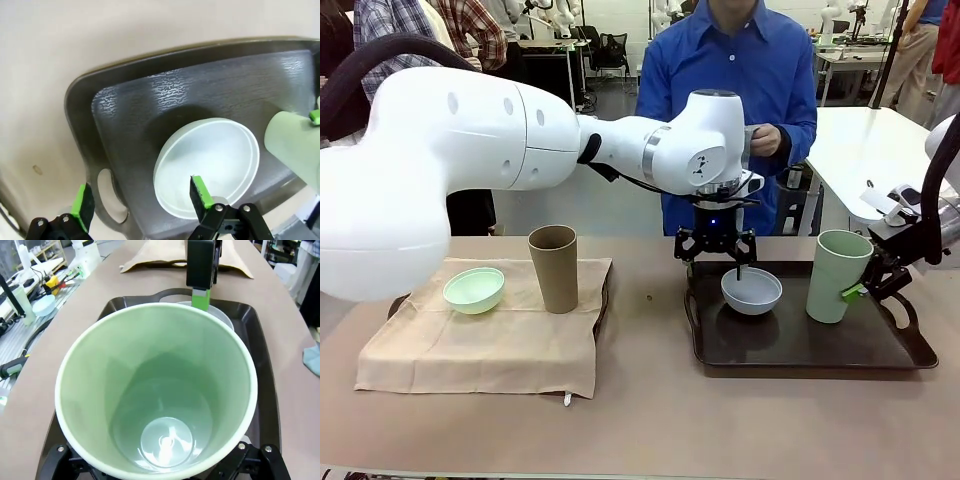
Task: Set up a tray with a mat and arrange the tableware.
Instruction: Pick up the Picnic Bowl and Reusable plastic cup from the Handle tray in front of the human's position and hold them in the air.
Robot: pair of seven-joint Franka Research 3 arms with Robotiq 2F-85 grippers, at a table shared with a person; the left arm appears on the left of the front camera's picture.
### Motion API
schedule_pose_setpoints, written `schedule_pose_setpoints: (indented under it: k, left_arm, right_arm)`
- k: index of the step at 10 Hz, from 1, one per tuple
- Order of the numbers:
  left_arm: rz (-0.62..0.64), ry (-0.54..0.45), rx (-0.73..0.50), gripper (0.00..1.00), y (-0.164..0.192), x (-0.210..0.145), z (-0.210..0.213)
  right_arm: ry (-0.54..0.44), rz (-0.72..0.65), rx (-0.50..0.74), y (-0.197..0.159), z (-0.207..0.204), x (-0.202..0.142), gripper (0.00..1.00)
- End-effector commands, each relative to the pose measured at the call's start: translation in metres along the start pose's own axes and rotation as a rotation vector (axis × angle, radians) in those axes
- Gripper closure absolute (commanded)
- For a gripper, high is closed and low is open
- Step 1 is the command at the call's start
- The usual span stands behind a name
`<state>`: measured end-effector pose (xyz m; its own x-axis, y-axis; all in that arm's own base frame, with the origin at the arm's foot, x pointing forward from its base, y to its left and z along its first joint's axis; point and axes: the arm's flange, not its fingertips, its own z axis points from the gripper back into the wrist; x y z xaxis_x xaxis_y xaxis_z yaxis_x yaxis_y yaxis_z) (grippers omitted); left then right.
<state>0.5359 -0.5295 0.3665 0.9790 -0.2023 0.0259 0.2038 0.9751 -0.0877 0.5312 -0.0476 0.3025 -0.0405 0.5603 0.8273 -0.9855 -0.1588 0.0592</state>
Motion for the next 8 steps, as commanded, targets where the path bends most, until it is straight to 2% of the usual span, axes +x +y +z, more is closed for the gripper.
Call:
schedule_pose_setpoints:
  k: [1,2,3,4,5,8]
  left_arm:
    - [0.039,0.031,-0.076,0.0,-0.006,0.011,0.004]
    - [0.113,0.065,-0.195,0.0,0.003,0.005,0.023]
    - [0.014,0.016,-0.024,0.0,0.0,0.001,-0.003]
    - [0.014,0.016,-0.024,0.0,0.0,0.001,-0.003]
    - [0.05,0.039,-0.088,0.0,0.001,0.004,0.005]
    - [0.04,0.038,-0.04,0.0,-0.02,0.009,-0.007]
  right_arm:
    - [0.03,0.008,-0.028,-0.004,-0.005,0.002,0.0]
    - [0.0,0.0,0.0,0.0,0.0,0.0,0.0]
    - [0.0,0.0,0.0,0.0,0.0,0.0,0.0]
    - [0.006,0.002,-0.004,-0.001,0.0,0.0,0.0]
    - [-0.019,0.052,0.018,-0.001,-0.002,0.001,0.0]
    - [-0.035,0.068,0.036,-0.01,-0.026,0.007,0.0]
